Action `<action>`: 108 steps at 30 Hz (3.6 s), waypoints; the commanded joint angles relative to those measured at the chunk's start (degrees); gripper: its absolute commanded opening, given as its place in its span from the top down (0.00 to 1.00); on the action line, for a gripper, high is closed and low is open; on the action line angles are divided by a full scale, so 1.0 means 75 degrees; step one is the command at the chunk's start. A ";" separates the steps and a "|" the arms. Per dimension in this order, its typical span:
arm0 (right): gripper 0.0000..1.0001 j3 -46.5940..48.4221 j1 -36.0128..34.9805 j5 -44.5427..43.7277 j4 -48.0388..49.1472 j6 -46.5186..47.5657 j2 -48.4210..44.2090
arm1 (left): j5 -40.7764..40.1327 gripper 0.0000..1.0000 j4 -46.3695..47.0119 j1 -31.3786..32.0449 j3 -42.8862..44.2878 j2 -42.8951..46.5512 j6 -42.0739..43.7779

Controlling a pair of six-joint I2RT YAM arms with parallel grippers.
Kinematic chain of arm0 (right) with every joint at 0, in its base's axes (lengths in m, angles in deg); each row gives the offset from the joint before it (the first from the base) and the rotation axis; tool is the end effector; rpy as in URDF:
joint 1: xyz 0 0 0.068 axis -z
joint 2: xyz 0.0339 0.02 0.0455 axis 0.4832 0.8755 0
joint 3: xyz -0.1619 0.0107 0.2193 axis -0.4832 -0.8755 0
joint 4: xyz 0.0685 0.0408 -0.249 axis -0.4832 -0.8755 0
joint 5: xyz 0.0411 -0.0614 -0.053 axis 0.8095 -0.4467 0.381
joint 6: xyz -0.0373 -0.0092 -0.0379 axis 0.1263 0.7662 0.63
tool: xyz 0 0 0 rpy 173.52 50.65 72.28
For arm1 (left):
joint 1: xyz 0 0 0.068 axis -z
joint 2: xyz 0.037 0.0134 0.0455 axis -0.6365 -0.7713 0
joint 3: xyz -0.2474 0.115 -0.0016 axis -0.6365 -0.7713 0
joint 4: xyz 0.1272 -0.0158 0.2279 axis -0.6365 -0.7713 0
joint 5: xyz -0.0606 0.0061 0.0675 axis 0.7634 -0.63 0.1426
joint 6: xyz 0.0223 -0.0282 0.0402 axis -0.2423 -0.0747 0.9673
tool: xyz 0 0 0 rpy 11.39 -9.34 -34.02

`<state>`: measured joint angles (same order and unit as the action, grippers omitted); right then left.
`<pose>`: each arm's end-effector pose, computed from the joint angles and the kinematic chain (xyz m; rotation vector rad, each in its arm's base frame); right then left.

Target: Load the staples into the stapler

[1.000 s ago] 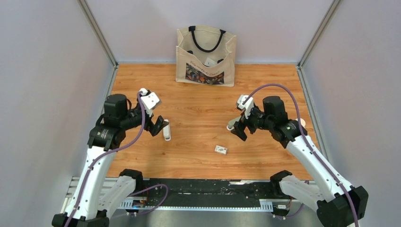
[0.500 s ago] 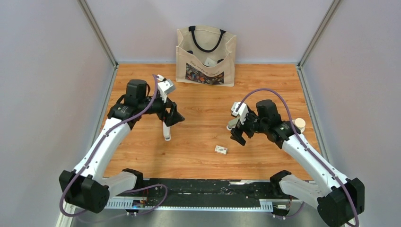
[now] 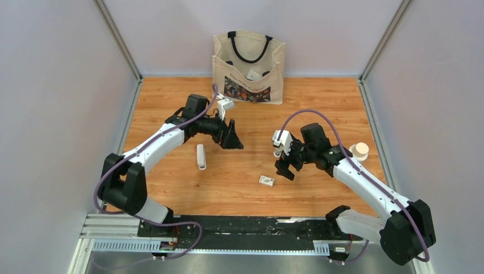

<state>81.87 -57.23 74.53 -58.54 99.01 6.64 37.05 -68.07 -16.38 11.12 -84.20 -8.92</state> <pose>0.1833 0.1175 0.2418 -1.3991 1.9483 0.5486 0.2766 -0.1476 0.2726 0.8297 2.1403 -1.2297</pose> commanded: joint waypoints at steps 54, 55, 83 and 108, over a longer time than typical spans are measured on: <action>0.16 -0.0677 -0.1354 -0.0922 0.1714 0.0344 0.1818 | 0.2324 0.01 0.4768 0.1272 -0.0975 -0.3490 -0.4310; 0.16 -0.0654 -0.1354 -0.0934 0.1690 0.0333 0.1841 | 0.2371 0.01 0.4768 0.1272 -0.0975 -0.3538 -0.4345; 0.18 -0.0372 -0.1483 -0.0524 0.1631 -0.0137 0.1408 | 0.2570 0.01 0.5413 0.1705 -0.0963 -0.3925 -0.4674; 0.14 -0.0548 -0.1284 -0.0993 0.0635 0.1176 0.1314 | 0.2582 0.01 0.5424 0.1858 -0.0939 -0.4007 -0.4662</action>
<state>76.99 -67.17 66.88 -53.86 106.39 16.06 55.01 -29.47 -3.22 3.12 -113.93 -44.26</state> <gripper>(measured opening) 0.855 0.996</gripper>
